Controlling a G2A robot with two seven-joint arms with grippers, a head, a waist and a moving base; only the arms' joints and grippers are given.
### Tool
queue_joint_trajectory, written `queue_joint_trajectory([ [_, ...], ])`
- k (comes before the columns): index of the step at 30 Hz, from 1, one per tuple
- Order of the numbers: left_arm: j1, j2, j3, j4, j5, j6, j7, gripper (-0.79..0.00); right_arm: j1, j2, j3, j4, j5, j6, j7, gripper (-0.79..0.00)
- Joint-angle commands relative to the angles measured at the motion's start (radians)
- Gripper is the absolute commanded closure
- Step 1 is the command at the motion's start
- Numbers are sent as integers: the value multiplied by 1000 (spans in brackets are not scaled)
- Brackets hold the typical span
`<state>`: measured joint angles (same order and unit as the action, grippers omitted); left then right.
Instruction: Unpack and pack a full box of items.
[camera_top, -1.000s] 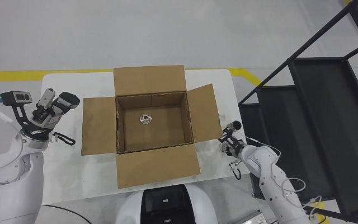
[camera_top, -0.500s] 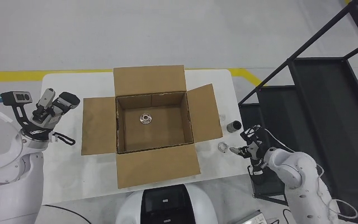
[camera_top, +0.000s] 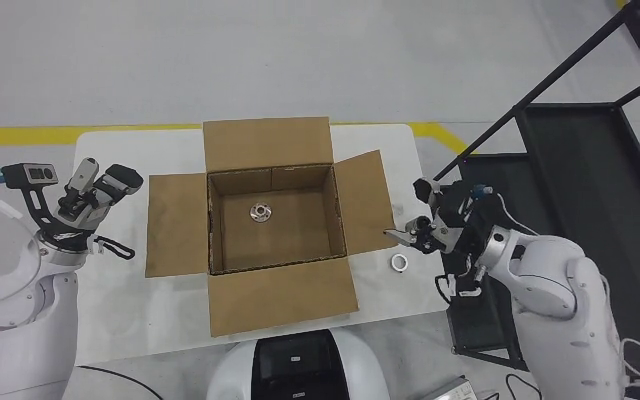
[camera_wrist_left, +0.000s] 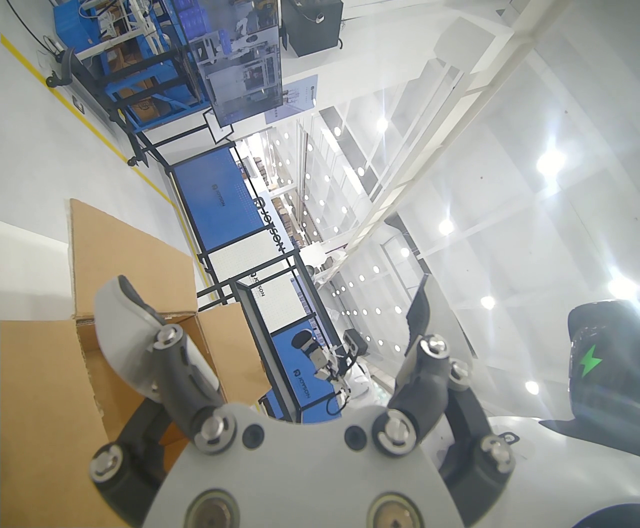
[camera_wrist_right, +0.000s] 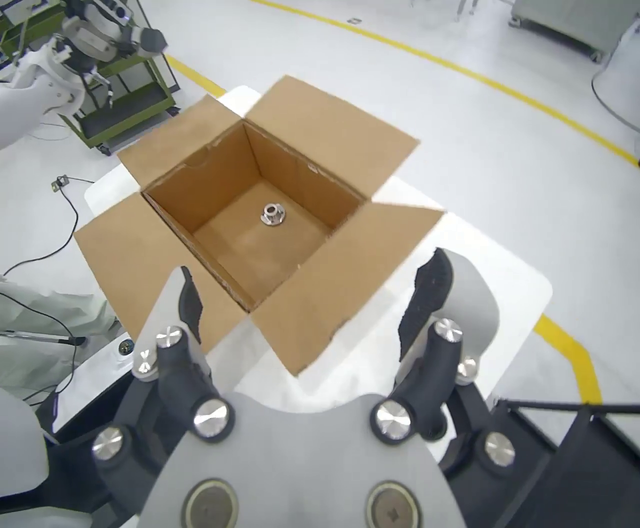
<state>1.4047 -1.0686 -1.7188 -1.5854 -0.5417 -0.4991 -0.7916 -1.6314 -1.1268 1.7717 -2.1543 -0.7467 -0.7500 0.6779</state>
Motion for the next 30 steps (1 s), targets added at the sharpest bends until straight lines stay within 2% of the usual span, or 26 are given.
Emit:
queue_joint_trajectory([
  [1, 0, 0, 0, 0, 0, 0, 0, -785, 64, 3, -55, -5, -21, 1, 22, -785],
  [8, 0, 0, 0, 0, 0, 0, 0, -785, 273, 3, -273, 42, -157, 20, 62, -785],
  [15, 0, 0, 0, 0, 0, 0, 0, -785, 452, -11, -477, 126, -219, 64, 75, -785],
  [30, 0, 0, 0, 0, 0, 0, 0, -785, 460, -12, -486, 131, -221, 67, 75, -785],
])
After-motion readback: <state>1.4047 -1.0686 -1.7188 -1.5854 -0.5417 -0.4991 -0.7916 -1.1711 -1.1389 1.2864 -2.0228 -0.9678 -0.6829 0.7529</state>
